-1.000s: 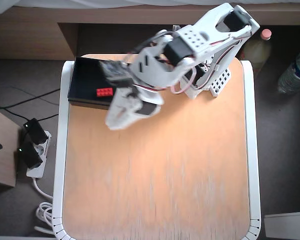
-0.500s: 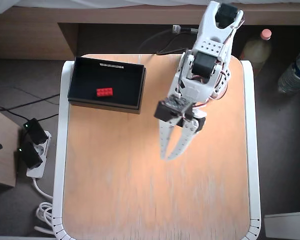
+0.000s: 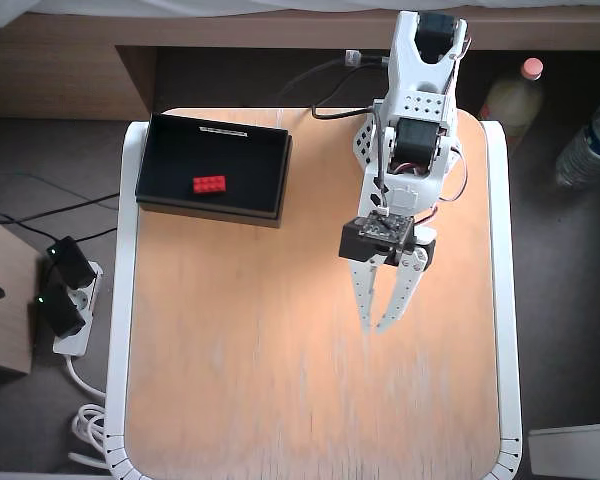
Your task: Grasp a lego block and put it in the bin.
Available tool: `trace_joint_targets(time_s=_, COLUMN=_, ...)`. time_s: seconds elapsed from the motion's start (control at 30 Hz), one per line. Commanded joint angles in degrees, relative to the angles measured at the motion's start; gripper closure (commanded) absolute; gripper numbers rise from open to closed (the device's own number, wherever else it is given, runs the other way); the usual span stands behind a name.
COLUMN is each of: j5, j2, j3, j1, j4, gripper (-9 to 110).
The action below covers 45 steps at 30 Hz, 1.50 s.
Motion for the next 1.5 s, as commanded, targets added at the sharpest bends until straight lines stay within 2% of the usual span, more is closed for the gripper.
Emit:
trace_joint_targets(time_s=0.0, j5=0.35, j2=3.69, j3=1.41, j1=-1.58, j4=-2.2, gripper=101)
trace_joint_targets(time_s=0.33, j5=3.25, j2=9.14, j3=11.6, j1=-1.49, j4=-0.53, gripper=101)
trace_joint_targets(time_s=0.77, j5=6.06, j2=9.23, j3=21.27, j1=-1.49, j4=18.02, gripper=101)
trace_joint_targets(time_s=0.97, j5=10.02, j2=9.23, j3=23.38, j1=-0.97, j4=27.6, gripper=101)
trace_joint_targets(time_s=1.03, j5=14.41, j2=9.23, j3=23.38, j1=-0.97, j4=31.64, gripper=101)
trace_joint_targets(time_s=1.17, j5=11.51, j2=9.23, j3=23.38, j1=-0.97, j4=31.64, gripper=101)
trace_joint_targets(time_s=1.3, j5=4.48, j2=9.23, j3=23.38, j1=-0.97, j4=31.64, gripper=101)
trace_joint_targets(time_s=1.47, j5=2.72, j2=9.23, j3=23.38, j1=-0.88, j4=31.64, gripper=101)
